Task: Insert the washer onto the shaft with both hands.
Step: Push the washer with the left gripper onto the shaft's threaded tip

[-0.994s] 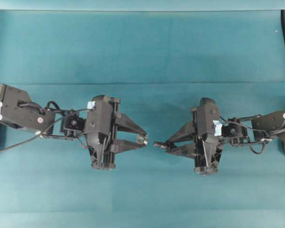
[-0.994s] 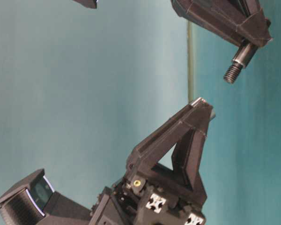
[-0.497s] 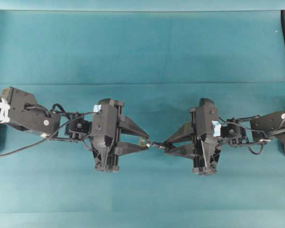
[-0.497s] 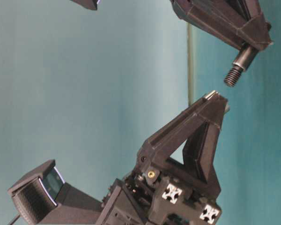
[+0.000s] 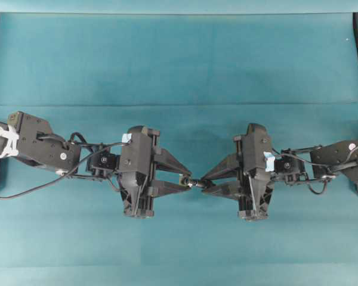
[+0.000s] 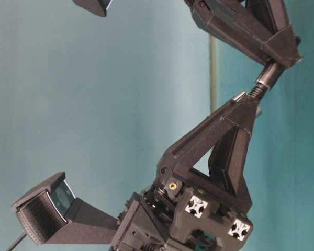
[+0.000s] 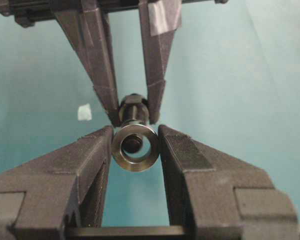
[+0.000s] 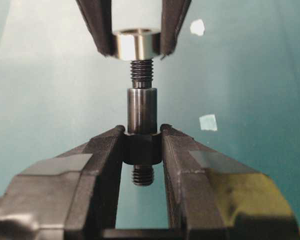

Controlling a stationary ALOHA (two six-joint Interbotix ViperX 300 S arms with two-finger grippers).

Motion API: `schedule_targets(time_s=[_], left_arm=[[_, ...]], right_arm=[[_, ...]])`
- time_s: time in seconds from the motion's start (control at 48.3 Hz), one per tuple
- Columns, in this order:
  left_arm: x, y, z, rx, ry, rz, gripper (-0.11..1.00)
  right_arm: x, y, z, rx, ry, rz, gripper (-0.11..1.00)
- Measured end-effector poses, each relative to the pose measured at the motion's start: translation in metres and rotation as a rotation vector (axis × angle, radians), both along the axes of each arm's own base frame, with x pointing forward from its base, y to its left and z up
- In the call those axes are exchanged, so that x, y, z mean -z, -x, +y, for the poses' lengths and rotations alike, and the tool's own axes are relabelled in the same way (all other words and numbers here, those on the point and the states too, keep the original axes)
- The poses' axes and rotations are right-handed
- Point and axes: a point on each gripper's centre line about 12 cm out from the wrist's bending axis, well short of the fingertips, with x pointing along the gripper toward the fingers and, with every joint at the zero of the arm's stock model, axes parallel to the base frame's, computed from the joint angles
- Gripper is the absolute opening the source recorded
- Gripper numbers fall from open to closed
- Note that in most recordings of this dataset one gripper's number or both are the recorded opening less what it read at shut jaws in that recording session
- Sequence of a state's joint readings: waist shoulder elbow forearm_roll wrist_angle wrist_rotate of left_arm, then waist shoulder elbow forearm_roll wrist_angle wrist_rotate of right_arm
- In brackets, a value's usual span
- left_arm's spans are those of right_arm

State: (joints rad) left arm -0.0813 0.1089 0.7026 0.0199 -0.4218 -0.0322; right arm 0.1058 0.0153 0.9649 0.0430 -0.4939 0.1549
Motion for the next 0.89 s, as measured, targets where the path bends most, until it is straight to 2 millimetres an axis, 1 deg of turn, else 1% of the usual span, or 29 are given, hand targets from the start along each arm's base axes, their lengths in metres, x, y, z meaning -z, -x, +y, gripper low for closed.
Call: schedule_targets(time_s=[0.228, 0.704, 0.89], left_arm=[[0.003, -0.001, -0.001, 0.001, 0.001, 0.006, 0.36], [0.006, -0.015, -0.004, 0.006, 0.001, 0.002, 0.36], [0.008, -0.016, -0.004, 0.006, 0.001, 0.006, 0.36]], right_arm=[[0.0, 0.0, 0.0, 0.0, -0.001, 0.0, -0.01], [0.0, 0.0, 0.002, -0.005, -0.001, -0.001, -0.01], [0.001, 0.0, 0.002, -0.006, 0.0, 0.003, -0.01]])
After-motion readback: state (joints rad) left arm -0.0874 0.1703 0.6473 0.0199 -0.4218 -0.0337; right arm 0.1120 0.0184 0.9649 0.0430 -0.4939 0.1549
